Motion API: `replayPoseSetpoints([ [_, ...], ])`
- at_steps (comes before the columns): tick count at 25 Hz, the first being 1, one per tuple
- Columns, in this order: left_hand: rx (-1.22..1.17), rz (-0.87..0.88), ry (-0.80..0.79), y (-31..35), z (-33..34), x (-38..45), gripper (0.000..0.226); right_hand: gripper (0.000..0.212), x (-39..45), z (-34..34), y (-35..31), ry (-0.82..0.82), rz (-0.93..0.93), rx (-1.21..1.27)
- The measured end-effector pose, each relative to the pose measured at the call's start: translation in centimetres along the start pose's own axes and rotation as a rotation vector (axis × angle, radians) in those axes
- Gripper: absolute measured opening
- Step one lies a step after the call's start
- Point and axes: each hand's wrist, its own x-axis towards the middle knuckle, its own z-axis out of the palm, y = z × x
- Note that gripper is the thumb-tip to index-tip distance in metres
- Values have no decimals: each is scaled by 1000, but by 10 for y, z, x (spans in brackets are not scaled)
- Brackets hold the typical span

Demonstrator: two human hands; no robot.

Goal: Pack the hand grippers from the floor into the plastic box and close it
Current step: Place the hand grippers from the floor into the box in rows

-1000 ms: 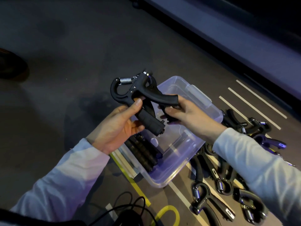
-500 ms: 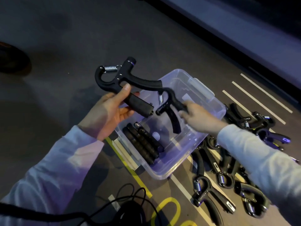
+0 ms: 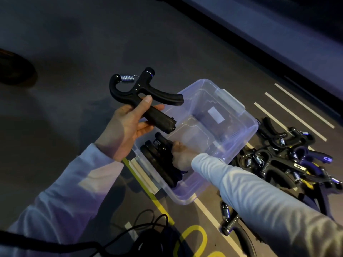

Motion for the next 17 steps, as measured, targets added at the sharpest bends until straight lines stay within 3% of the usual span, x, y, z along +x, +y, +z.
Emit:
replayPoseSetpoints([
  [4, -9, 2, -7, 1, -1, -1, 19, 56, -2, -2, 7, 22, -45, 90],
  [7, -2, 5, -10, 0, 0, -1, 19, 46, -6, -7, 11, 42, -95, 121],
  [13, -30, 1, -19, 2, -2, -3, 19, 30, 0, -22, 24, 186, -25, 129],
  [16, -53, 6, -14, 3, -2, -3, 16, 15, 8, -40, 46, 179, -20, 464],
  [17, -57, 8, -10, 4, -2, -3, 16, 19, 7, -45, 52, 150, -1, 628],
])
